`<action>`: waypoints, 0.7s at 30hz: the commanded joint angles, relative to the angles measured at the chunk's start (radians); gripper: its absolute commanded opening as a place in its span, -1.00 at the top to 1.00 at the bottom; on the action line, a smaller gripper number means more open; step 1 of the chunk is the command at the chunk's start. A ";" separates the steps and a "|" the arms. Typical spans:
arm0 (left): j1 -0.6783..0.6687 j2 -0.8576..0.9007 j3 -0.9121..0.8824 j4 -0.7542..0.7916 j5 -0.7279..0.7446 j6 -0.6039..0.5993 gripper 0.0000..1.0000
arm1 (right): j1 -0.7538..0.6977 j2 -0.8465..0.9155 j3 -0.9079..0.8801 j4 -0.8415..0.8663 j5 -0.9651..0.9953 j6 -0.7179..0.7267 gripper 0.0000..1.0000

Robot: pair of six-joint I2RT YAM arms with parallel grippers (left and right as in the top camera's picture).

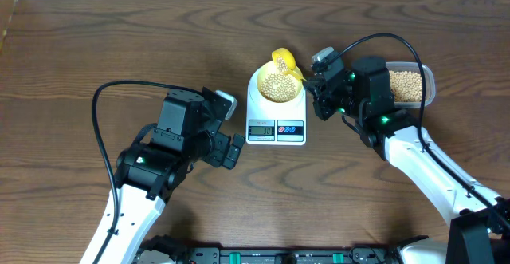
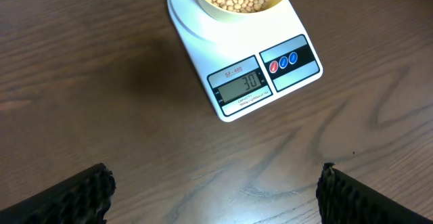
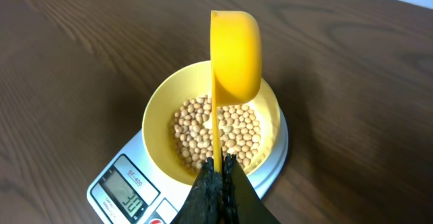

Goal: Scoop item into bowl and weigh 50g on scale
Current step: 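Hold the tipped yellow scoop over the yellow bowl to empty it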

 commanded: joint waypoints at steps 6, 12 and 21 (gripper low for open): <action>0.004 0.003 0.002 0.000 0.008 0.002 -0.96 | 0.012 0.007 -0.003 0.000 -0.014 -0.026 0.98; 0.004 0.003 0.002 0.000 0.008 0.002 -0.96 | 0.013 0.007 -0.003 0.003 -0.018 -0.027 0.98; 0.004 0.003 0.002 0.000 0.008 0.002 -0.96 | 0.010 0.007 -0.003 0.008 -0.003 -0.027 0.98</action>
